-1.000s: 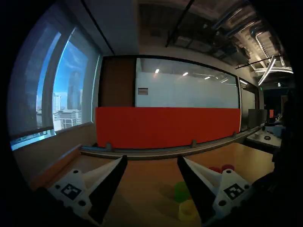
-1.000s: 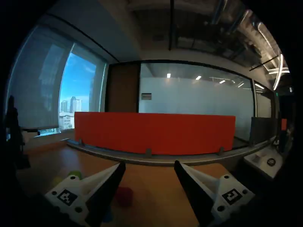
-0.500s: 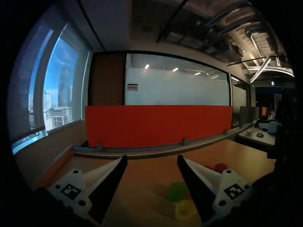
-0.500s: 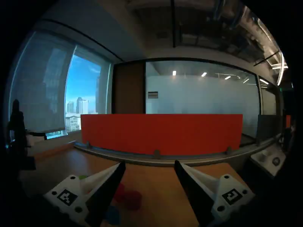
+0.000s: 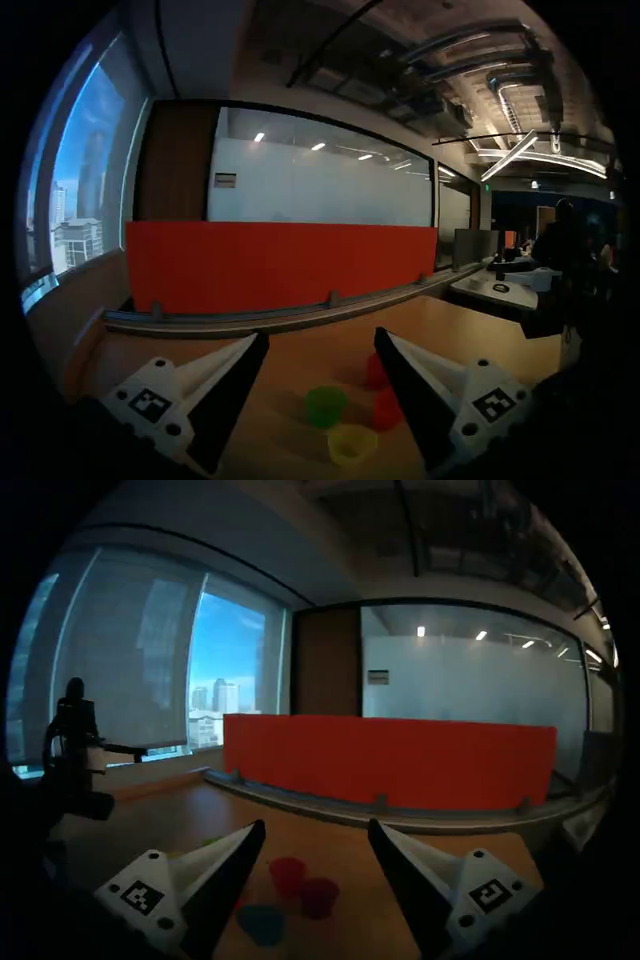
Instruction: Pour water
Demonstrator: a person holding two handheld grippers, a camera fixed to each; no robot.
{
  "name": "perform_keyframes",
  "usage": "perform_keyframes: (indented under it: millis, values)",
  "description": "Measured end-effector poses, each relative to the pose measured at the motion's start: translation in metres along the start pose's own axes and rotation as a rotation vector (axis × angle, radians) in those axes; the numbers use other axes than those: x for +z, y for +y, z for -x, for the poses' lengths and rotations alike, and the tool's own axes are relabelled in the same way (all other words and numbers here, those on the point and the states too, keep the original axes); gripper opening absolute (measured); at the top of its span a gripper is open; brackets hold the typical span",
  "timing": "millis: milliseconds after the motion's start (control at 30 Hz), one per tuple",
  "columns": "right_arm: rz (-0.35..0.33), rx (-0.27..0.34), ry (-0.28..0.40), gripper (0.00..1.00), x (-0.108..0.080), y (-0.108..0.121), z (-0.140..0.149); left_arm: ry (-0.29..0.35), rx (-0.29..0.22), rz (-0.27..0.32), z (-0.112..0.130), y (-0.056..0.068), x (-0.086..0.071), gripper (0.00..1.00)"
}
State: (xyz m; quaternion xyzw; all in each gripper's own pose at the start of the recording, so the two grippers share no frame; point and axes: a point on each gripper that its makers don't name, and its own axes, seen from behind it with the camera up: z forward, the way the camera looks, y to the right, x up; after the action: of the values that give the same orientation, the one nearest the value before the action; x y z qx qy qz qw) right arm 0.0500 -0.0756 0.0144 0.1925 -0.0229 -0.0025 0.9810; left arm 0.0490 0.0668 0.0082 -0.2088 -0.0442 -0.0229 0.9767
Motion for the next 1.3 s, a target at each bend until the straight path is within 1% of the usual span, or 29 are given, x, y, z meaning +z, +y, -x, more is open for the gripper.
perform_keyframes:
  millis: [100,200,400,567,700,867,1000,1167,1300]
  values:
    - [-0.053,-0.001,-0.009,0.99,0.0,-0.012,0.001,-0.006,-0.01,0.051,0.0,0.008,0.001,0.98]
    - [-0.073,-0.006,-0.019,1.0,0.001,-0.018,0.002,-0.01,-0.006,0.073,0.001,0.009,0.001,0.98]
    - [-0.104,-0.025,-0.043,0.99,0.003,-0.027,0.006,-0.037,0.051,0.093,0.007,0.01,0.002,0.98]
    - [-0.151,-0.031,-0.102,1.0,0.002,-0.039,0.02,-0.085,0.101,0.121,0.019,0.014,0.001,0.98]
    - [-0.189,-0.05,-0.153,0.99,0.001,-0.049,0.032,-0.111,0.124,0.139,0.028,0.016,0.0,0.98]
    - [-0.222,-0.084,-0.19,1.0,0.0,-0.058,0.042,-0.135,0.119,0.164,0.039,0.018,0.001,0.98]
    - [-0.238,-0.1,-0.206,1.0,0.001,-0.061,0.047,-0.146,0.118,0.173,0.044,0.017,0.005,0.98]
    - [-0.256,-0.095,-0.225,1.0,0.005,-0.065,0.057,-0.157,0.111,0.183,0.05,0.015,0.011,0.98]
    - [-0.268,-0.088,-0.25,1.0,0.008,-0.066,0.07,-0.17,0.112,0.188,0.056,0.012,0.015,0.98]
